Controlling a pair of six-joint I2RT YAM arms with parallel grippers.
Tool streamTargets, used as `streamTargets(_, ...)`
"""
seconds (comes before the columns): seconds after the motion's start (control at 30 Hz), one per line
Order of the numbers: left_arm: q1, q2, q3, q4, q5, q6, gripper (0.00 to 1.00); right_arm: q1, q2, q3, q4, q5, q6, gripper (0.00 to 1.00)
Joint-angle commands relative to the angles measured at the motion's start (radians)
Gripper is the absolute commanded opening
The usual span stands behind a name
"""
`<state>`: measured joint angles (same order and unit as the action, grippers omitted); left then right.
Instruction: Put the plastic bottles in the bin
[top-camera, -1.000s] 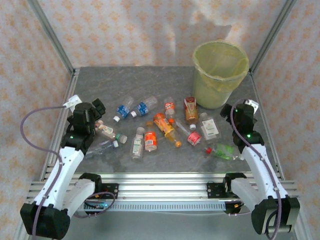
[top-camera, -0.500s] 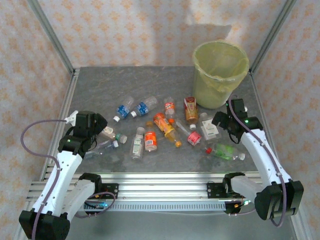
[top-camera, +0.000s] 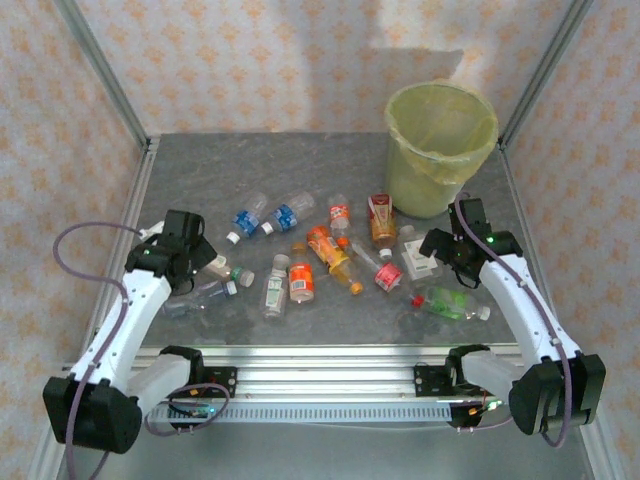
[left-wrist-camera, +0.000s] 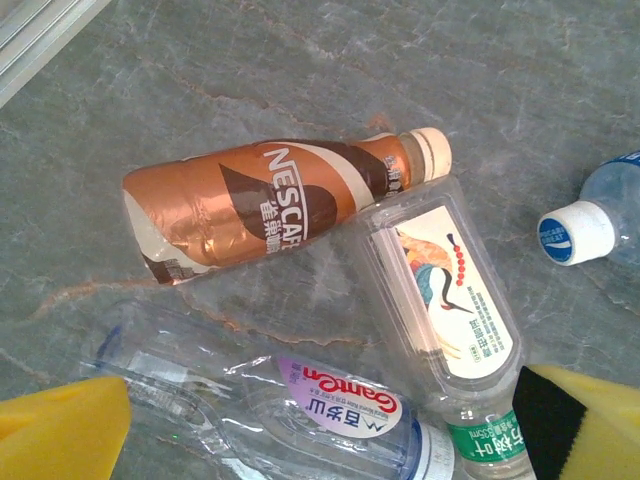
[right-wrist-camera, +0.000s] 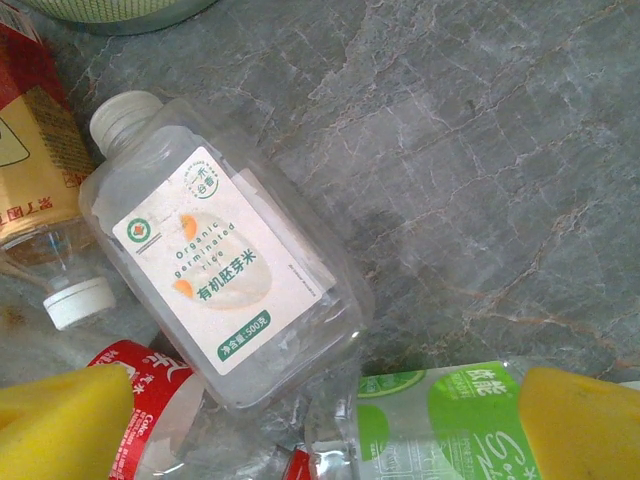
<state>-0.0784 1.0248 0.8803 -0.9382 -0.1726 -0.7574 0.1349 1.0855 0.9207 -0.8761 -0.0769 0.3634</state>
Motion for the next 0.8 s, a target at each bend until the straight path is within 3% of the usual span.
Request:
streamTargets(0.0,0.011,0.042,0.045,-0.145,-0.038,-0.085,1.00,0.003,0.000,0.045,-0.032,-0.003,0.007,0.99)
streamTargets(0.2,0.063,0.055,0.029,-0.203,0.090,-0.302,1.00,0.003,-0.002,0.061,-0.043,-0.013,-0.006,0.99)
streamTargets(0.37,0.091,0.014,-0.080,-0.091,0.204,-0.444,1.00,0.003,-0.008,0.063,-0.055,-0.006,-0.023,0.99)
streamTargets(0.57,0.113,0.004,-0.166,0.014,0.237,-0.528,1.00,0.003,-0.007,0.066,-0.057,-0.032,-0.048,0.99)
streamTargets(0.77,0.152,0.004,-0.209,0.075,0.223,-0.528,1.00,0.003,-0.022,0.049,-0.046,-0.045,-0.049,0.99)
